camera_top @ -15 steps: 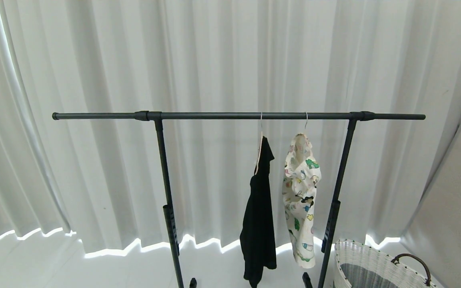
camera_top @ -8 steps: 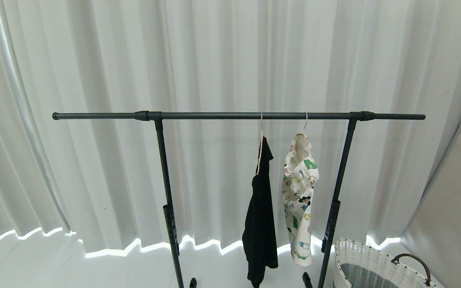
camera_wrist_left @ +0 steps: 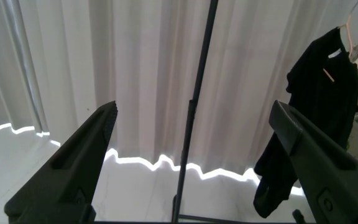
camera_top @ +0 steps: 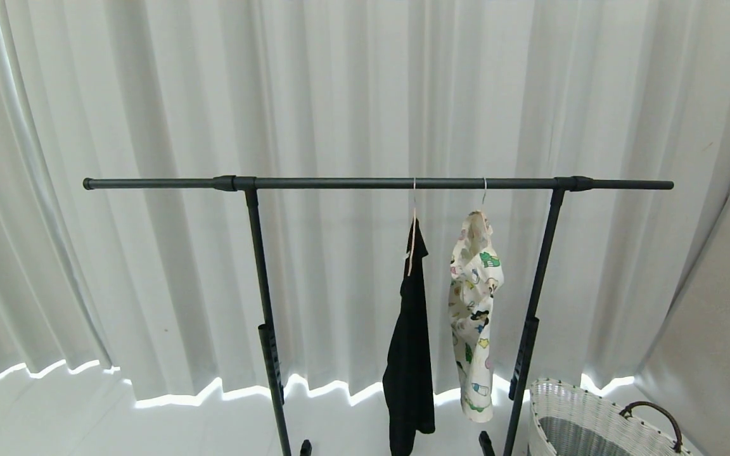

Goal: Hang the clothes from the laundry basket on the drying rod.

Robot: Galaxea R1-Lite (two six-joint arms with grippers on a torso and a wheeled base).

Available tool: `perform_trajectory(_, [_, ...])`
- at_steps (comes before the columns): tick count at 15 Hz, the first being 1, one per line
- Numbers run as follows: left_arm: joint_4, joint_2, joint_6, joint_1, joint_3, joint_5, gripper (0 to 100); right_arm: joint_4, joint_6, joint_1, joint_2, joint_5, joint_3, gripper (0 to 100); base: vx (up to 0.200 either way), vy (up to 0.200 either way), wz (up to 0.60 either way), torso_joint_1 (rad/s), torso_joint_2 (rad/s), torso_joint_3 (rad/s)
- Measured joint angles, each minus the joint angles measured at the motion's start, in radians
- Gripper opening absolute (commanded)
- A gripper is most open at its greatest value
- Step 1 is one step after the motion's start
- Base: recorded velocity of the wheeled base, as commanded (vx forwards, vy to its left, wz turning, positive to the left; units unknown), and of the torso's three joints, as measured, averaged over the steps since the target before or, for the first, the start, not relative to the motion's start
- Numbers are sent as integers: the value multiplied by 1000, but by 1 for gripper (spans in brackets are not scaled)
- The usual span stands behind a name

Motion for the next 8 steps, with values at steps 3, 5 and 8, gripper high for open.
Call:
perform_trajectory(3, [0,0,0,0,0,0,100,0,-4,0,0,0,0,100,0,0,0,0,0,0])
perform_trajectory(5, [0,0,0,0,0,0,100,0,-6,0,0,0,0,100,0,0,0,0,0,0])
perform_trajectory(8, [0,0,0,0,0,0,100,1,-10,0,0,0,0,100,0,0,0,0,0,0])
